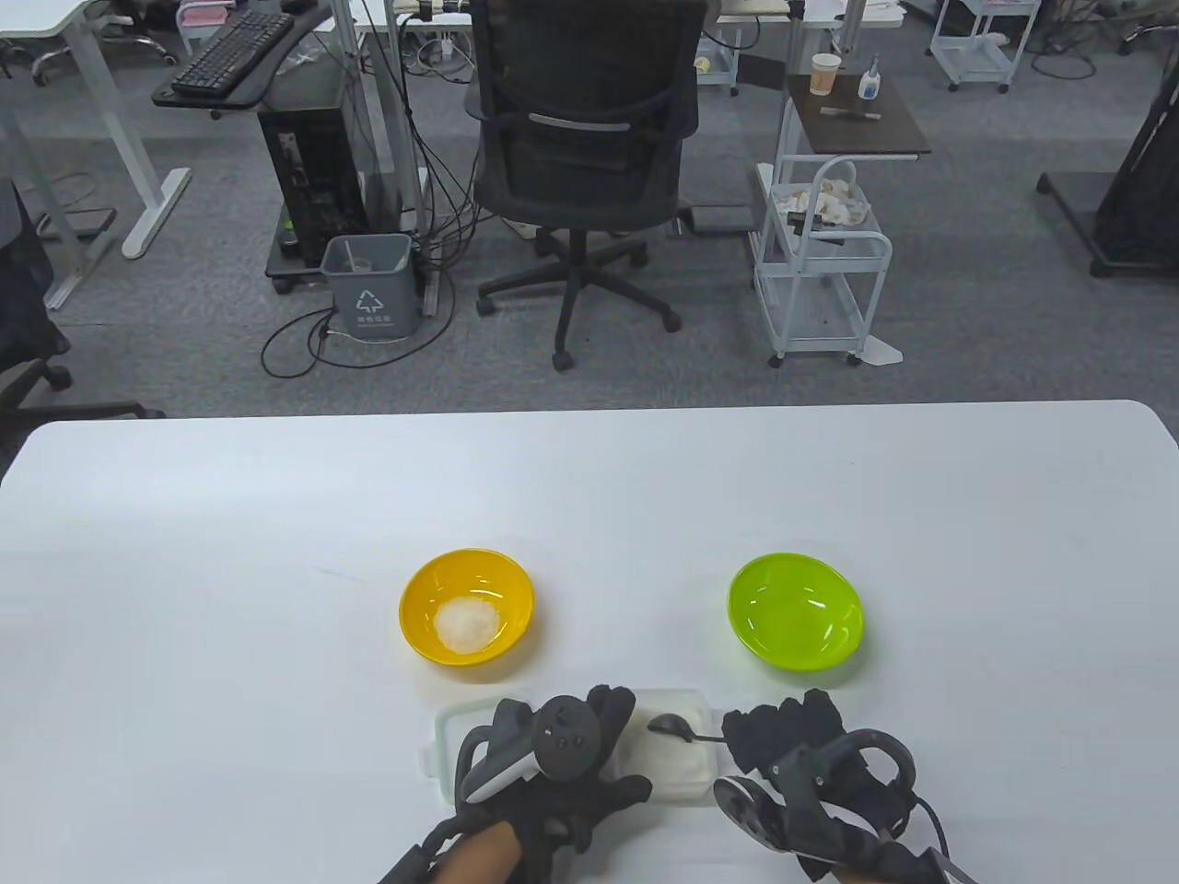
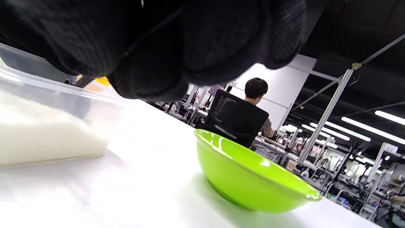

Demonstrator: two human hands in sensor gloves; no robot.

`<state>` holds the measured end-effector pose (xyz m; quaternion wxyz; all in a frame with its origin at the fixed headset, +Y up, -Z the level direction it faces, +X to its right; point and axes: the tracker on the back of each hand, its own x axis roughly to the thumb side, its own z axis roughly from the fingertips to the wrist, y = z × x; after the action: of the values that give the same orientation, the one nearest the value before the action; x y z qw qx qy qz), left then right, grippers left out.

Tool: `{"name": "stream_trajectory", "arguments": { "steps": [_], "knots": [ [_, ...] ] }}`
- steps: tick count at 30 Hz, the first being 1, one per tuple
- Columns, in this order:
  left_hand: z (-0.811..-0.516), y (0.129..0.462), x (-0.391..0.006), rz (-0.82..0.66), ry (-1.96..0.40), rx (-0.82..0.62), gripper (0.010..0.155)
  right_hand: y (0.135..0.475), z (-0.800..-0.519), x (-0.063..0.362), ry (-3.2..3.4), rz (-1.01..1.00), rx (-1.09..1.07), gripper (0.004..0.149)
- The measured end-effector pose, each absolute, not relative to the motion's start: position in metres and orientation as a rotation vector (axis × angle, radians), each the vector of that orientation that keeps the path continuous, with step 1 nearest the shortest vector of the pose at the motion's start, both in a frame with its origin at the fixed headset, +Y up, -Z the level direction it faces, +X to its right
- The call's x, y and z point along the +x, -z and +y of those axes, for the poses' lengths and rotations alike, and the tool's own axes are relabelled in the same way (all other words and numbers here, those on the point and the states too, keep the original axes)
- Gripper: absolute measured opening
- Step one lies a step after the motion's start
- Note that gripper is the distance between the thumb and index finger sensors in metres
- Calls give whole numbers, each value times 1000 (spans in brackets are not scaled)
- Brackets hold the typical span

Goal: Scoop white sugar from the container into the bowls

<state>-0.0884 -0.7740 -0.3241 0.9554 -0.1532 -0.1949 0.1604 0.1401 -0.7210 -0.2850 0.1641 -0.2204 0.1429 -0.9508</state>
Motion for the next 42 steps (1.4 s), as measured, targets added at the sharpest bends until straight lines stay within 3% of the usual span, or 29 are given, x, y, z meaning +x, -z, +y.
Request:
{"name": "stream_trajectory", "arguments": {
  "steps": [11, 18, 27, 42],
  "knots": [
    [-774, 324, -88, -394, -328, -315, 92, 295, -727, 147, 2934, 230, -633, 40],
    [-774, 324, -87, -391, -330, -317, 92, 311, -735, 162, 3261, -131, -523, 40],
    [-774, 323, -87, -390, -333, -318, 92, 324, -753, 187, 3588, -638, -215, 41],
    [-774, 323, -87, -389, -334, -318, 92, 328, -765, 197, 3691, -823, -149, 40]
  ]
}}
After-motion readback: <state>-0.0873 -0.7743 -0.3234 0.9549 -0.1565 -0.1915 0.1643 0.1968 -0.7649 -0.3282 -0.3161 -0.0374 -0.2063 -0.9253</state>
